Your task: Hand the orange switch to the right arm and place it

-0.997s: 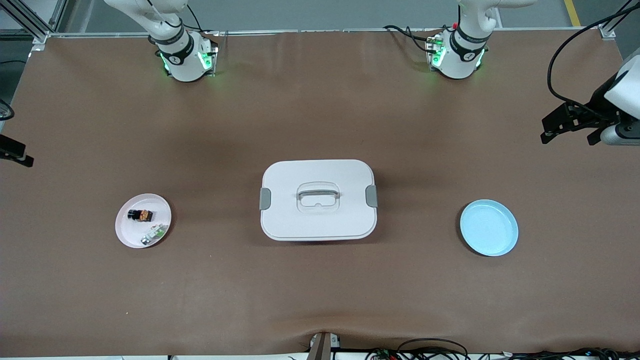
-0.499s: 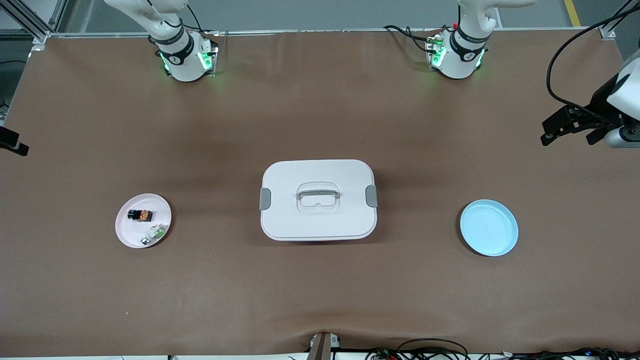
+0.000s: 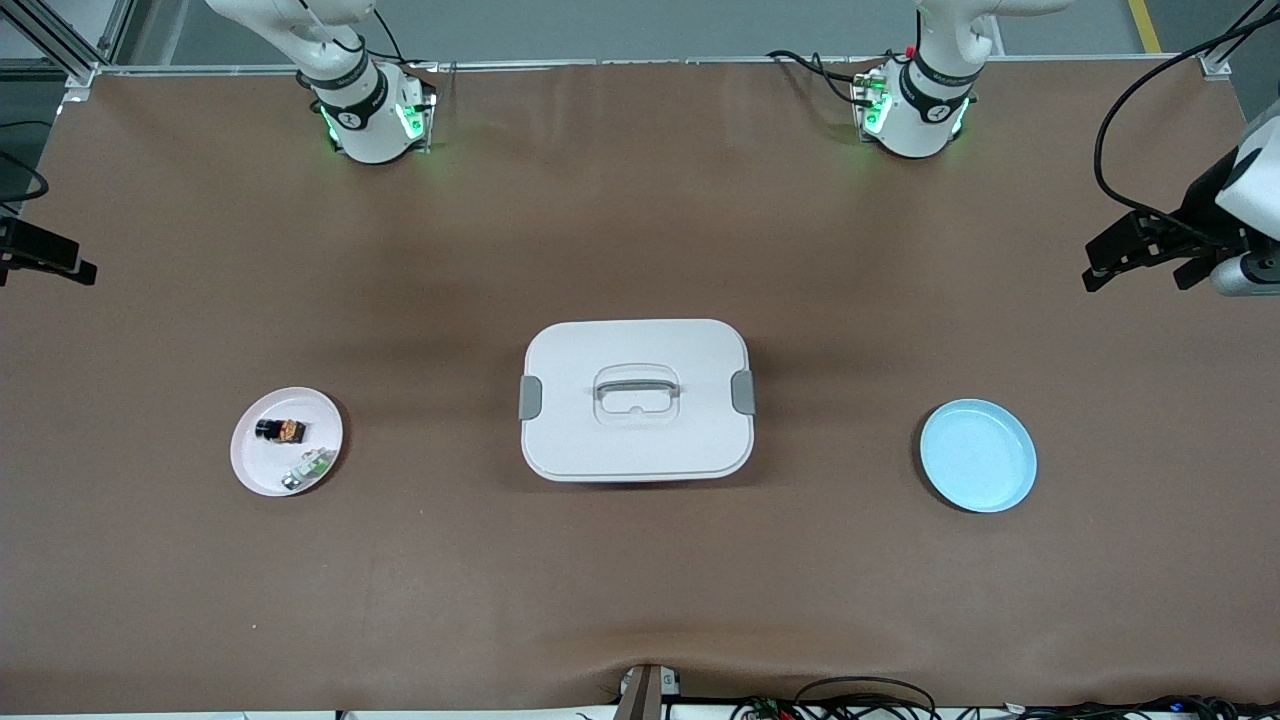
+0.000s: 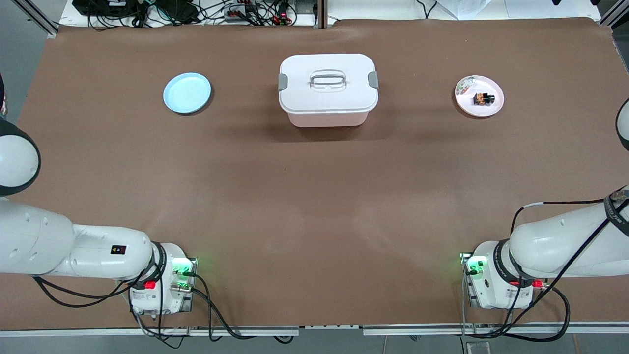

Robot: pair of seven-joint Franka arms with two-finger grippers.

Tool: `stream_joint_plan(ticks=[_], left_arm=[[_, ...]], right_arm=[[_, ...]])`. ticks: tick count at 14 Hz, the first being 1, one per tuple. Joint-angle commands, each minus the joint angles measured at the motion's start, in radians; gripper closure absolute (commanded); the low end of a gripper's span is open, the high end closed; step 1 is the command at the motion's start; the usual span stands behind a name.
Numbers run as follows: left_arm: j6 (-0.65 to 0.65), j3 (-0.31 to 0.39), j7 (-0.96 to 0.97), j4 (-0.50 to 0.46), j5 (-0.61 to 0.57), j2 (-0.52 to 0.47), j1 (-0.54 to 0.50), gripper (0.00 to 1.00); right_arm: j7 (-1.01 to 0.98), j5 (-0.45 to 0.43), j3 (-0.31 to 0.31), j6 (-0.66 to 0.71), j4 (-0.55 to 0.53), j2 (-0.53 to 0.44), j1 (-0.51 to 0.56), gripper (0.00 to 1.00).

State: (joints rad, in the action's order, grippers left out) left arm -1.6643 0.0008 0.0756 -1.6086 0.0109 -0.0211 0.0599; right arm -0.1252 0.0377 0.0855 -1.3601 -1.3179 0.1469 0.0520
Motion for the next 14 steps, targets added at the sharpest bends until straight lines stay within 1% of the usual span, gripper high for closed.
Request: stream_joint_plan(ticks=[1, 4, 7, 11, 14], left_arm=[[-0.003, -0.002, -0.013, 0.009, 0.004, 0.006, -0.008, 0.0], [-0.003, -0.002, -0.014, 0.01, 0.003, 0.007, -0.008, 0.0], [-0.003, -0.002, -0.013, 0.013, 0.003, 0.009, -0.008, 0.0], [-0.003, -0.002, -0.014, 0.018, 0.003, 0.013, -0.008, 0.0], [-0.003, -0.002, -0.014, 0.018, 0.003, 0.013, -0.009, 0.0]], right_arm=[[0.01, -0.015, -0.001, 0.013, 0.002, -0.02, -0.007, 0.0], [0.019, -0.007, 0.002, 0.019, -0.004, -0.059, -0.011, 0.0], [0.018, -0.012, 0.007, 0.059, -0.011, -0.063, -0.004, 0.0], [0.01, -0.007, 0.005, 0.076, -0.011, -0.066, 0.003, 0.0], [0.007, -0.021, 0.005, 0.064, -0.021, -0.066, 0.003, 0.0]])
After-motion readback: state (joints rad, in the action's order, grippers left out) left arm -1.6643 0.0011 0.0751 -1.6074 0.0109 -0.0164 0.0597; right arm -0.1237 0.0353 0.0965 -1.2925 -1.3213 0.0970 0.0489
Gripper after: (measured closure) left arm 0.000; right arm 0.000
